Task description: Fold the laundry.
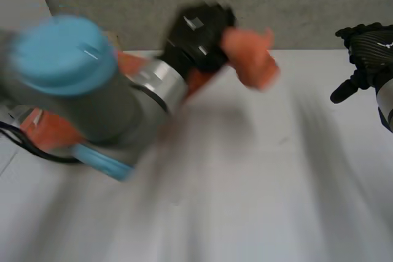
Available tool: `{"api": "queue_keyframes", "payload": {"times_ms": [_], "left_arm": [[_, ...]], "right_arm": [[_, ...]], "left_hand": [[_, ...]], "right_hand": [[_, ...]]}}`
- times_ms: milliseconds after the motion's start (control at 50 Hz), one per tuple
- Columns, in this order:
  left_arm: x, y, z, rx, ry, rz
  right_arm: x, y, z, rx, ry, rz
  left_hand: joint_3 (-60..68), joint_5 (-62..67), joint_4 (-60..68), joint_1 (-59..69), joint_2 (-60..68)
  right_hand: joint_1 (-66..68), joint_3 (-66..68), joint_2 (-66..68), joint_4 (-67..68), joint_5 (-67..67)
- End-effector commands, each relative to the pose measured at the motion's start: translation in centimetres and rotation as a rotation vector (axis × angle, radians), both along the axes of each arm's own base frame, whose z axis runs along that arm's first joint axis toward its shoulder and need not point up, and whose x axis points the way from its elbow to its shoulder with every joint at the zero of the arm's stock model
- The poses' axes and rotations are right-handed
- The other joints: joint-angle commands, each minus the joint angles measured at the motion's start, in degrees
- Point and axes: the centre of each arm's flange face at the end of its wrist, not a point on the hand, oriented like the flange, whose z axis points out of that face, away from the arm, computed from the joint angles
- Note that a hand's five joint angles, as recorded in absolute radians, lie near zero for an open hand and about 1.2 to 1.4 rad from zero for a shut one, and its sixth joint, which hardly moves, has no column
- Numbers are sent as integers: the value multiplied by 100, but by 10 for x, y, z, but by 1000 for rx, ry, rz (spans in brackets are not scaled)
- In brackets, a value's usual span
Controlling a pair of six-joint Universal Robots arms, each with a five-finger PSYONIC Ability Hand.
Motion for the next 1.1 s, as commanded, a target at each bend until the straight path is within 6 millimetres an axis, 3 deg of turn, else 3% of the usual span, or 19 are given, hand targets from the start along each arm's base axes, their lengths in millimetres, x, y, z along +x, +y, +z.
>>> {"api": "queue_keyframes", "payload": {"times_ms": [20, 100, 140, 180, 200, 280, 320, 460, 520, 580, 620, 680, 740, 820, 860, 980, 1100], "left_arm": [[-25, 12, -53, 171, -7, -103], [-20, 13, -52, 182, -12, -89], [-5, 5, -41, 179, -10, -53], [14, -6, -30, 174, -12, -3], [35, -17, -22, 175, -20, 48], [78, -33, -16, 181, -58, 161], [88, -33, -17, 179, -80, 186], [134, -51, -44, 156, -250, 328], [149, -60, -58, 134, -357, 377], [152, -65, -70, 107, -435, 386], [151, -74, -88, 74, -512, 389], [160, -90, -106, 40, -593, 416], [169, -97, -112, 35, -639, 437], [172, -88, -112, 39, -657, 432], [174, -74, -101, 31, -645, 427], [177, -35, -91, 19, -629, 362], [183, -12, -91, 31, -628, 328]], "right_arm": [[-11, -7, -3, 9, 2, -36], [-10, -6, -4, 20, 11, -21], [-9, -5, -6, 25, 27, -4], [-4, -2, -10, 35, 60, 47], [-2, -1, -11, 34, 76, 64], [8, 10, -22, 57, 145, 164], [15, 17, -26, 61, 175, 211], [50, 45, -46, 91, 228, 367], [75, 57, -72, 160, 249, 462], [101, 68, -91, 191, 266, 537], [108, 68, -99, 204, 278, 540], [113, 50, -115, 225, 304, 447], [109, 35, -122, 243, 334, 332], [103, 39, -123, 266, 355, 305], [102, 40, -121, 269, 355, 315], [84, 17, -105, 304, 304, 310], [66, -9, -93, 468, 158, 310]], "left_hand": [[-4728, -4408, -4783, -4352, -4710], [-5271, -4952, -5327, -4895, -5253], [-5288, -4969, -5344, -4912, -5270], [-5271, -4952, -5327, -4896, -5254], [-5255, -4935, -5311, -4879, -5237], [-5238, -4918, -5294, -4862, -5220], [-5238, -4918, -5294, -4862, -5220], [-5221, -4902, -5277, -4845, -5203], [-5204, -4885, -5260, -4828, -5186], [-5221, -4902, -5277, -4845, -5203], [-5238, -4918, -5294, -4862, -5220], [-5238, -4919, -5294, -4862, -5220], [-5154, -4835, -5210, -4778, -5136], [-5003, -4684, -5059, -4627, -4985], [-4851, -4532, -4907, -4475, -4833], [-4331, -4012, -4387, -3955, -4313], [-3741, -3421, -3797, -3365, -3723]], "right_hand": [[-296, -209, -214, -197, -244], [-296, -209, -214, -197, -244], [-296, -209, -214, -197, -244], [-296, -209, -214, -197, -244], [-296, -209, -214, -197, -244], [-296, -209, -214, -197, -244], [-296, -209, -214, -197, -244], [-296, -209, -214, -197, -244], [-296, -209, -214, -197, -244], [-296, -209, -214, -197, -244], [-296, -209, -214, -197, -244], [-296, -209, -214, -197, -244], [82, 169, 164, 182, 134], [82, 169, 164, 182, 134], [99, 186, 181, 199, 151], [736, 824, 818, 836, 789], [1526, 1614, 1608, 1626, 1579]]}}
